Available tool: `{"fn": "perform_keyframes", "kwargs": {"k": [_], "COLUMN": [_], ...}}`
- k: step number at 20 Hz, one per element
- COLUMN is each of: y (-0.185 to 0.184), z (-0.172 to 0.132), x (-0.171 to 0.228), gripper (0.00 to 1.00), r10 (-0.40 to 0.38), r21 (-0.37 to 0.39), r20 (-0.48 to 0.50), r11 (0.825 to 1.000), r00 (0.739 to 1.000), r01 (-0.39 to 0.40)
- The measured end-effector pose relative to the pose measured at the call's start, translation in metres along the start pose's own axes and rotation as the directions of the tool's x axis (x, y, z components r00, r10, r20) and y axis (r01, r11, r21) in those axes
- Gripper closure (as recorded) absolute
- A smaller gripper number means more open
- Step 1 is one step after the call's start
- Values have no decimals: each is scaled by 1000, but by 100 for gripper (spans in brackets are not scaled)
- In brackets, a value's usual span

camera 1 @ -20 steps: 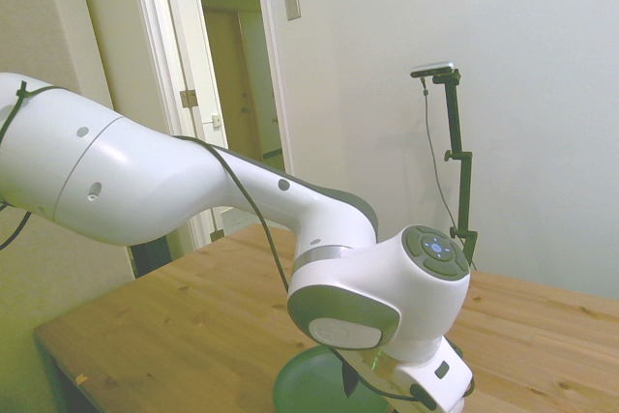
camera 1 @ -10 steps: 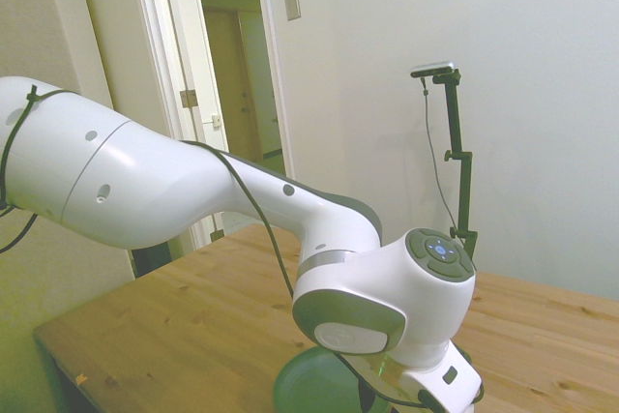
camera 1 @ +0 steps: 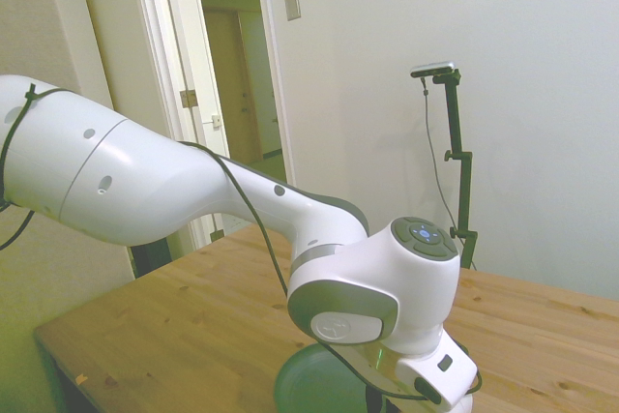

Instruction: Load the plate

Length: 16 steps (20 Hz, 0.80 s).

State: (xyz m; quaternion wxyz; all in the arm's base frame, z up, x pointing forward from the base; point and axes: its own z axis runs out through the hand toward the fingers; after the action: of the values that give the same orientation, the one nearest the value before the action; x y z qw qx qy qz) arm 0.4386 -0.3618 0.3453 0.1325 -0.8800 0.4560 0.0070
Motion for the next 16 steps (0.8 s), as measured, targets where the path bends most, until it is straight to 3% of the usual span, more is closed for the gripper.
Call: {"fn": "perform_keyframes", "kwargs": {"k": [5,8,16], "y": [-11,-21,-80], "z": [0,-8,-84], "x": [-25,-41,-85], "gripper": [100,100,100], "r10": [2,-1,10], "r21": [-51,-44,-34], "r20": [10,7,-53], "r11": [999,999,999], "r00": [1000,1000,999], "r01": [-1,2,-12]}}
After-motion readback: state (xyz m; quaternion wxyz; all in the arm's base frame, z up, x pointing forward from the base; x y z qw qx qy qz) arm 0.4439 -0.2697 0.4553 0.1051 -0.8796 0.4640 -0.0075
